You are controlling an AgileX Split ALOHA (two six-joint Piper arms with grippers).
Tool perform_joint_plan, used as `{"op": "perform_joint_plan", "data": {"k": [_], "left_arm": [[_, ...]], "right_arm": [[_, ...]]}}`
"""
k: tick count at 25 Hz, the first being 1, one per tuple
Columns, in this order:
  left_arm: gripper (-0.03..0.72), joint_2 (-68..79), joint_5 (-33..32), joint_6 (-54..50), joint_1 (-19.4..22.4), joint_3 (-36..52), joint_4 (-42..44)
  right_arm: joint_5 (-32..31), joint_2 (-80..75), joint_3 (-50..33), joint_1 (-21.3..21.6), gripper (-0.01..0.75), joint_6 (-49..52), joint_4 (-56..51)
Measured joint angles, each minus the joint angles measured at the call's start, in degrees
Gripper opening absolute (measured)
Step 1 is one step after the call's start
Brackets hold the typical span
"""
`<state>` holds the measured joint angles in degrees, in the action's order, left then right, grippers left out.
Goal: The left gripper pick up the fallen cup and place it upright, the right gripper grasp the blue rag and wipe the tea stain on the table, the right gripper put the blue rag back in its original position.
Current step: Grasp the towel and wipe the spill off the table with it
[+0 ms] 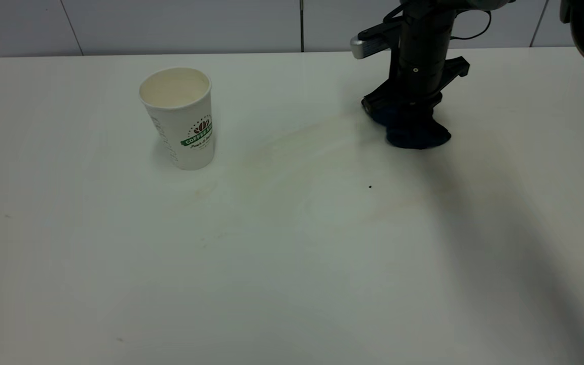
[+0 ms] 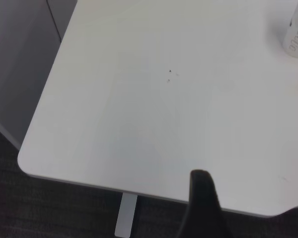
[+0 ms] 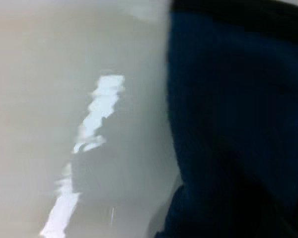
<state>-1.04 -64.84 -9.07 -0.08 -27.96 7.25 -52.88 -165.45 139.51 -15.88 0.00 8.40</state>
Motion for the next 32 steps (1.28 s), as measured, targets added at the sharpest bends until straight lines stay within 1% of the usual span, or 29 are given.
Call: {"op": "perform_joint_plan", "data": {"k": [3, 8, 11, 14, 17, 20, 22, 24, 27, 30, 32], "left_arm": [[0.564, 0.0, 0.0, 0.0, 0.0, 0.0, 0.0], [0.564, 0.0, 0.0, 0.0, 0.0, 0.0, 0.0], [0.564, 0.0, 0.0, 0.0, 0.0, 0.0, 0.0], [0.564, 0.0, 0.0, 0.0, 0.0, 0.0, 0.0], [0.564, 0.0, 0.0, 0.0, 0.0, 0.0, 0.0], [0.564, 0.0, 0.0, 0.0, 0.0, 0.0, 0.0], [0.564, 0.0, 0.0, 0.0, 0.0, 0.0, 0.0], [0.564, 0.0, 0.0, 0.0, 0.0, 0.0, 0.0], [0.564, 0.0, 0.0, 0.0, 0.0, 0.0, 0.0], [0.564, 0.0, 0.0, 0.0, 0.0, 0.0, 0.0], [0.564, 0.0, 0.0, 0.0, 0.0, 0.0, 0.0]], "right_arm": [[0.5, 0.0, 0.0, -4.1, 0.051, -1.3, -1.9], [0.6, -0.1, 0.0, -13.9, 0.051, -2.1, -3.8], [-0.4, -0.1, 0.0, -18.4, 0.051, -2.1, -4.1], [-1.2, -0.1, 0.0, -21.0, 0.051, -1.5, -4.2], [-1.5, -0.1, 0.0, -21.3, 0.051, -0.9, -4.1], [-2.4, -0.1, 0.1, -19.6, 0.051, 0.9, -3.6], [-2.8, -0.1, 0.1, -16.8, 0.051, 2.0, -2.9], [-3.1, -0.1, 0.2, -12.9, 0.051, 2.7, -2.5], [-3.5, -0.1, 0.4, -5.6, 0.051, 3.7, -1.9], [-4.5, -0.1, 0.4, 0.8, 0.051, 4.6, -1.0], [-5.4, -0.1, 0.4, 4.4, 0.051, 4.6, -0.9]]}}
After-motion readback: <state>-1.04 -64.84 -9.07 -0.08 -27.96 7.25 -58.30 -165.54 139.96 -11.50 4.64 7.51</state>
